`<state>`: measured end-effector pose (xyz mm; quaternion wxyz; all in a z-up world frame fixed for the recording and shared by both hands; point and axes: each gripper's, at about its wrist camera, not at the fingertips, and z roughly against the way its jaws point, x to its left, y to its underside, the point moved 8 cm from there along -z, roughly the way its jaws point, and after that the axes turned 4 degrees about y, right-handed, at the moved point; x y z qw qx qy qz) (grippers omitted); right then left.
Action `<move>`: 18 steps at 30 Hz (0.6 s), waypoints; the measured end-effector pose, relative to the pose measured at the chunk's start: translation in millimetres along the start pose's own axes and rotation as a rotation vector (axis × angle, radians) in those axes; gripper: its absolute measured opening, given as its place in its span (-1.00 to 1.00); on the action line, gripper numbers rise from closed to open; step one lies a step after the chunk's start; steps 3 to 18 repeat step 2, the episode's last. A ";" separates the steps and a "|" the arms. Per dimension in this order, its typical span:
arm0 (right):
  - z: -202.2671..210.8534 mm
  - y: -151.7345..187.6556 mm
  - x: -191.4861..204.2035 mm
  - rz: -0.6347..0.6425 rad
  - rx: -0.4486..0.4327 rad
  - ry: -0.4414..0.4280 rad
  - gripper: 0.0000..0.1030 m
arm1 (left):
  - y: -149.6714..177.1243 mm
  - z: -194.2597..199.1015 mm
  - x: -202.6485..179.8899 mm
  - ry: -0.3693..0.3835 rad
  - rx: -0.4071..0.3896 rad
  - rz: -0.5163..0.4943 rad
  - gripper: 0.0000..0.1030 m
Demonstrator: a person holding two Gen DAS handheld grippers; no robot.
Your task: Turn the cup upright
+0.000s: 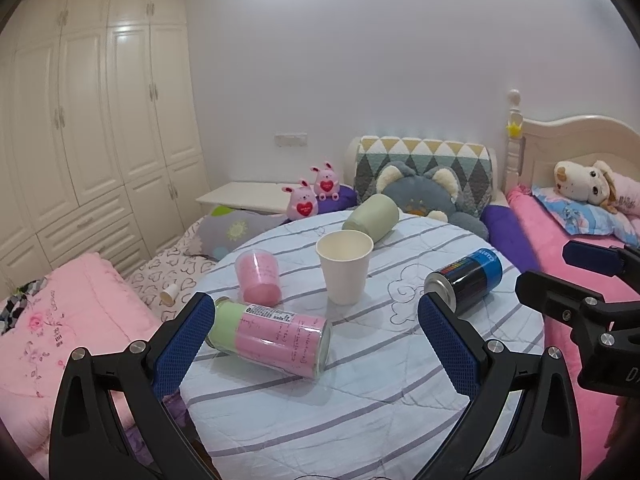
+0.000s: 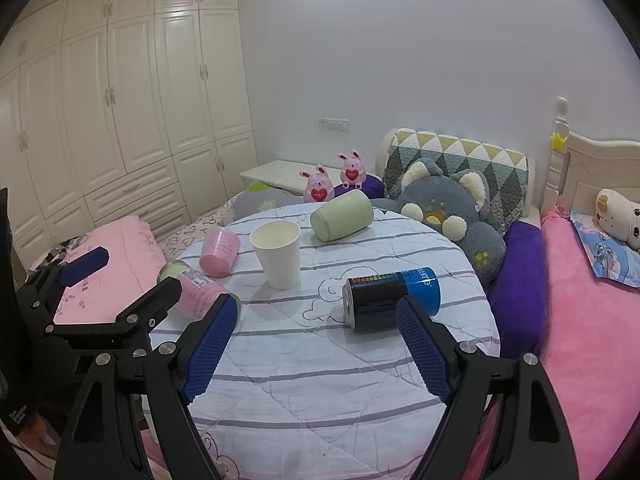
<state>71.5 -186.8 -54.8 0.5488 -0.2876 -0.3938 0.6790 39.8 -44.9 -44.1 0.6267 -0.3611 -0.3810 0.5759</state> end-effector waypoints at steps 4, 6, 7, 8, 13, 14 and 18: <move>-0.3 -0.5 -0.2 0.001 0.000 -0.001 0.62 | -0.1 -0.3 0.0 0.003 -0.001 0.000 0.99; -0.3 -0.5 -0.2 0.001 0.000 -0.001 0.62 | -0.1 -0.3 0.0 0.003 -0.001 0.000 0.99; -0.3 -0.5 -0.2 0.001 0.000 -0.001 0.62 | -0.1 -0.3 0.0 0.003 -0.001 0.000 0.99; -0.3 -0.5 -0.2 0.001 0.000 -0.001 0.62 | -0.1 -0.3 0.0 0.003 -0.001 0.000 0.99; -0.3 -0.5 -0.2 0.001 0.000 -0.001 0.62 | -0.1 -0.3 0.0 0.003 -0.001 0.000 0.99; -0.3 -0.5 -0.2 0.001 0.000 -0.001 0.62 | -0.1 -0.3 0.0 0.003 -0.001 0.000 0.99; -0.3 -0.5 -0.2 0.001 0.000 -0.001 0.62 | -0.1 -0.3 0.0 0.003 -0.001 0.000 0.99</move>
